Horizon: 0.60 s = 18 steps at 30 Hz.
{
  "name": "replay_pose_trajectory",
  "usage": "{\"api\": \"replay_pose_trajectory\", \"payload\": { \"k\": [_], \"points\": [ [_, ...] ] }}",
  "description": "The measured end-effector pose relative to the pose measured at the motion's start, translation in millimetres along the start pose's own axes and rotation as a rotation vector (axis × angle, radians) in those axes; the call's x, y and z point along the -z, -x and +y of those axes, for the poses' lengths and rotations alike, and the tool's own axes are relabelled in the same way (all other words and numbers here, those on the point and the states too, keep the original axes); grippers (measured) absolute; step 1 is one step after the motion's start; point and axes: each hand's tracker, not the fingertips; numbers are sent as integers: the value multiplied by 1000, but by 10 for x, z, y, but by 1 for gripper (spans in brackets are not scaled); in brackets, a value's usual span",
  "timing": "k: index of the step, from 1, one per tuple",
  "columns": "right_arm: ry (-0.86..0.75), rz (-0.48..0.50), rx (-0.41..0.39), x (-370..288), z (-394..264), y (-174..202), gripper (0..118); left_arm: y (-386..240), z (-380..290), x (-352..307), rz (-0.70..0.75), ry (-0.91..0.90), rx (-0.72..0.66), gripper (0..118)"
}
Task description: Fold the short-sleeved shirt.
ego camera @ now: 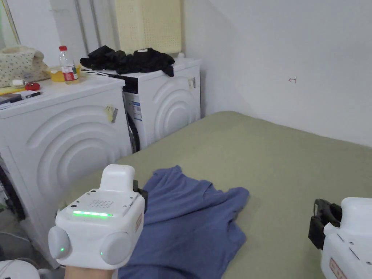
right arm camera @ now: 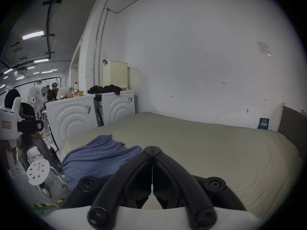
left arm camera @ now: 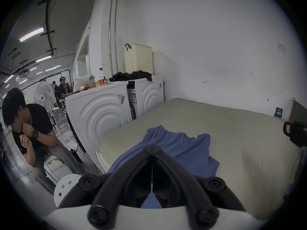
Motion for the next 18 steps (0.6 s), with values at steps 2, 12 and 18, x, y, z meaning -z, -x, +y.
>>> {"api": "replay_pose_trajectory", "payload": {
  "k": [2, 12, 18],
  "points": [
    [16, 2, -1, 35, -35, 2, 3, -36, -17, 138, -24, 34, 1, 0],
    [149, -13, 68, 211, -424, -105, 3, -433, -447, 1807, -158, 411, 9, 0],
    [240, 2, 58, 321, -762, -172, 3, -620, -821, 2640, -278, 655, 7, 103]
  ]
}}
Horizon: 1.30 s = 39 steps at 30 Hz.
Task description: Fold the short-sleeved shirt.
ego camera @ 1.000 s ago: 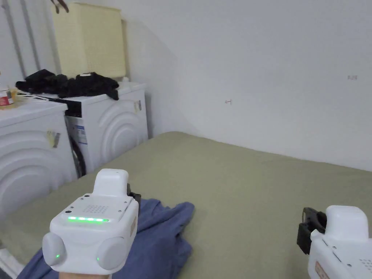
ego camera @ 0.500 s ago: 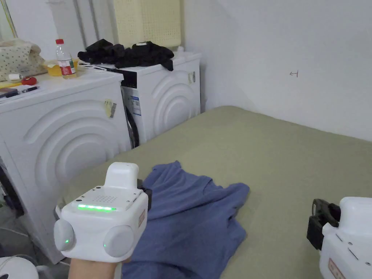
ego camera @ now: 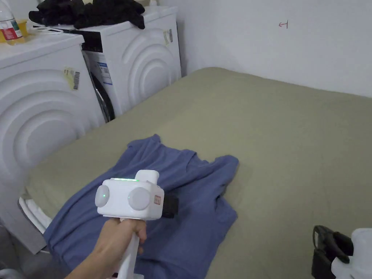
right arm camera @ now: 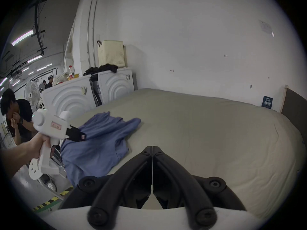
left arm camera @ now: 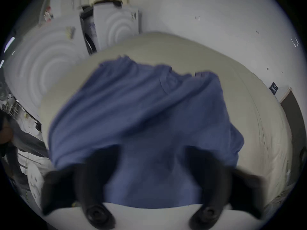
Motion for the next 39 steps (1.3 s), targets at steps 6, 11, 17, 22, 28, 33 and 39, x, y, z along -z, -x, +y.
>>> {"api": "replay_pose_trajectory", "payload": {
  "k": [6, 11, 17, 22, 28, 33, 39],
  "points": [
    [69, 8, 27, 145, -204, -60, 3, -219, -20, 237, 56, 60, 42, 118],
    [87, 10, 30, 117, -253, -99, 3, -301, -86, 207, 85, 68, 64, 95],
    [79, -18, 36, -182, -246, -239, 3, -373, -133, -232, 115, -17, 111, 0],
    [64, -89, 73, -640, -255, -545, 3, -480, -7, -585, 21, -75, 106, 0],
    [20, -235, 121, -1313, -309, -1031, 3, -1519, 173, -1194, -123, -184, 263, 0],
    [1, -347, 163, -1819, -407, -1394, 3, -2812, 231, -1468, -314, -232, 380, 0],
    [-17, -470, 230, -2290, -539, -1784, 3, -4450, -6, -1714, -554, -223, 547, 0]
  ]
}}
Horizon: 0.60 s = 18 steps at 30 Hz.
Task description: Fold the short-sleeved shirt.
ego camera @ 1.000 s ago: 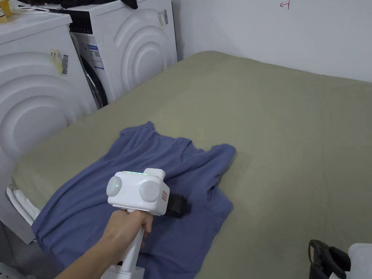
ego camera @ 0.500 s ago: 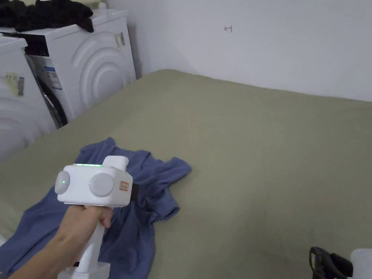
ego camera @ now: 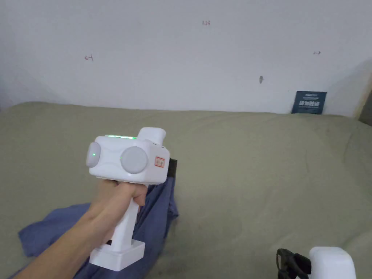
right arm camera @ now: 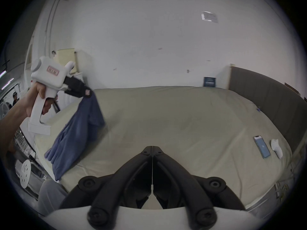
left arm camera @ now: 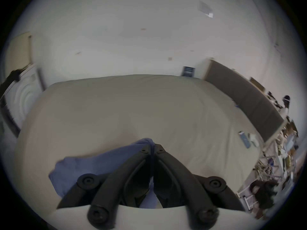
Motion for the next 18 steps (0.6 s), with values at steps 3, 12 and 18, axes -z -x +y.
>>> {"api": "replay_pose_trajectory", "payload": {
  "k": [3, 12, 18],
  "points": [
    [2, -39, 23, -59, -22, -224, 3, -579, 80, 304, -124, 18, 39, 0],
    [44, -92, 77, 53, -176, -581, 3, -1108, -519, 1560, -127, 270, 32, 0],
    [82, -86, 87, 213, -280, -631, 3, -911, -997, 1949, -45, 345, 33, 5]
  ]
}}
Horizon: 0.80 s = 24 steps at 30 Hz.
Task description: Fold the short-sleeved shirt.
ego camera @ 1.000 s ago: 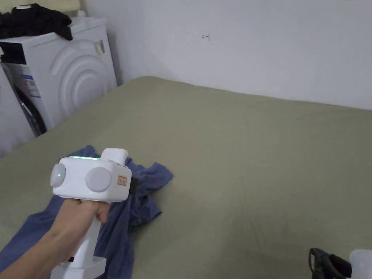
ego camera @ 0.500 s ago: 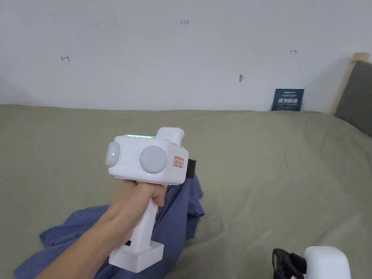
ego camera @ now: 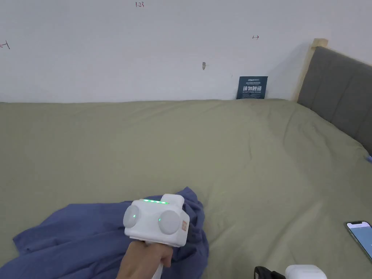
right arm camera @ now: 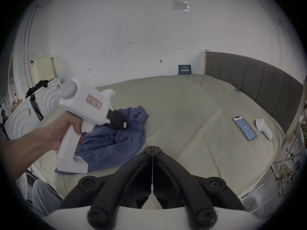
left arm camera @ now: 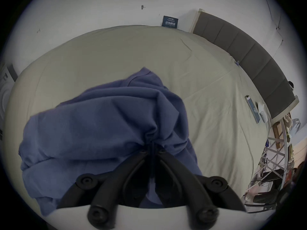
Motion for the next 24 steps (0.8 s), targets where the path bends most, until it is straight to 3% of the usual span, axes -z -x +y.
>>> {"api": "replay_pose_trajectory", "payload": {
  "k": [1, 3, 4, 10, 13, 15, 18, 20, 24],
  "points": [
    [6, 3, -1, 26, -6, -1, 3, 6, -32, -44, -29, -18, 3, 23],
    [16, 3, -4, 64, -7, 15, 3, 64, -61, -137, -35, -34, -8, 88],
    [15, 5, -3, 68, 1, 23, 3, 83, -79, -214, -41, -43, -9, 112],
    [-36, 32, -2, -87, 107, 139, 3, 280, -507, -1266, 40, -265, -68, 112],
    [-66, 55, -15, -224, 135, 221, 3, 413, -961, -1979, 92, -390, -96, 109],
    [-83, 63, -22, -317, 150, 284, 3, 500, -1285, -2435, 166, -482, -136, 90],
    [-121, 86, -27, -464, 173, 385, 3, 631, -1735, -3020, 235, -607, -185, 4],
    [-154, 91, -56, -558, 182, 483, 3, 673, -1983, -3287, 361, -652, -196, 0],
    [-184, 86, -84, -704, 170, 641, 3, 763, -2357, -3585, 466, -669, -202, 0]
  ]
}}
